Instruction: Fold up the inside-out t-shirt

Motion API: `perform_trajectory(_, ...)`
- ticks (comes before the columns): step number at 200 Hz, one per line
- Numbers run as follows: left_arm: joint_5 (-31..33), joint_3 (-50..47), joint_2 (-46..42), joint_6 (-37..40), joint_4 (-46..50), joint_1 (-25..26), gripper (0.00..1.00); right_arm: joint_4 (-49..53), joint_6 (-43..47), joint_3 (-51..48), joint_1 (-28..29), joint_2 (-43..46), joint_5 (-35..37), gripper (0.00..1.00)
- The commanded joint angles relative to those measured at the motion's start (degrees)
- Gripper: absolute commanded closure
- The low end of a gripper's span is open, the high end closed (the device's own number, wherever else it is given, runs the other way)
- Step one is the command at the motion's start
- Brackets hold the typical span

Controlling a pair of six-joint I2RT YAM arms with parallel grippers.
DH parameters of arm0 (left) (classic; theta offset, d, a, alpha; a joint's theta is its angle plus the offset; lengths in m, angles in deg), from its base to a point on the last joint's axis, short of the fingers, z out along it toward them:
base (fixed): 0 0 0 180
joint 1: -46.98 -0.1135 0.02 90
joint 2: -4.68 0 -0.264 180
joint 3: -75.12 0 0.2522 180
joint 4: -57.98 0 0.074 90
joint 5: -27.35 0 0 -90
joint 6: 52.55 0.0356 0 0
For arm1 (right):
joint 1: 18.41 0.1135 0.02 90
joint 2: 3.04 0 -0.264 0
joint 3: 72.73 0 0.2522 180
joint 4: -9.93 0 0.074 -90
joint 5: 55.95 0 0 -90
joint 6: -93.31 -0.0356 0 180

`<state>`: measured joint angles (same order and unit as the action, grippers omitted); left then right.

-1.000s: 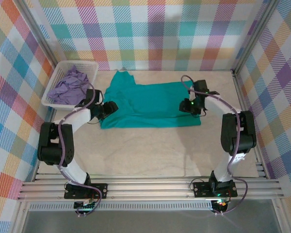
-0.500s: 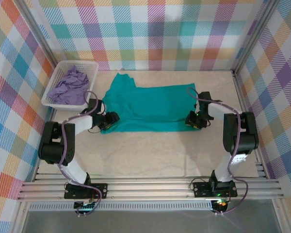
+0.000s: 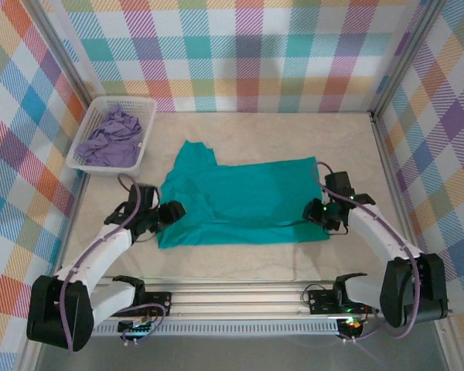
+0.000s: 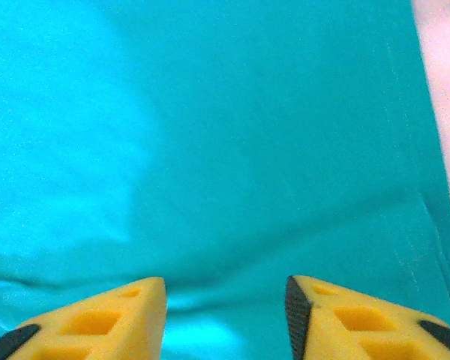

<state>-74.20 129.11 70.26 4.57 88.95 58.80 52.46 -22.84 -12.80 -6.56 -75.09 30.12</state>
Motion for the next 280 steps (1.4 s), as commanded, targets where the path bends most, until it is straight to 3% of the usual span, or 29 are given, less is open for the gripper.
perform_trajectory(1, 4.56, 8.06, 10.31, 3.47, -7.85, -0.86, 0.34, -10.33, 5.06, 7.07, -1.31, -9.19, 4.22, 0.51)
perform_trajectory(40, 1.97, 25.31, 31.41, 7.07, -4.91, -2.84, 0.33, -5.74, 7.24, 25.09, -5.89, -29.85, 5.96, 0.49)
perform_trajectory(101, 1.68, 40.52, 44.82, 12.46, 3.88, -2.88, 0.33, 6.93, 9.72, 48.23, -7.92, -51.28, 8.35, 0.49)
perform_trajectory(176, 2.57, 56.10, 56.43, 18.14, 13.52, -3.08, 0.33, 15.95, 10.07, 61.15, -8.10, -60.58, 6.62, 0.53)
perform_trajectory(250, 5.11, 80.31, 71.71, 21.36, 24.48, -4.08, 0.34, 15.60, 10.68, 62.87, -8.97, -57.59, 8.96, 0.52)
perform_trajectory(280, 5.36, 86.90, 75.41, 21.96, 27.12, -4.08, 0.34, 18.79, 10.86, 66.81, -9.13, -61.14, 8.70, 0.52)
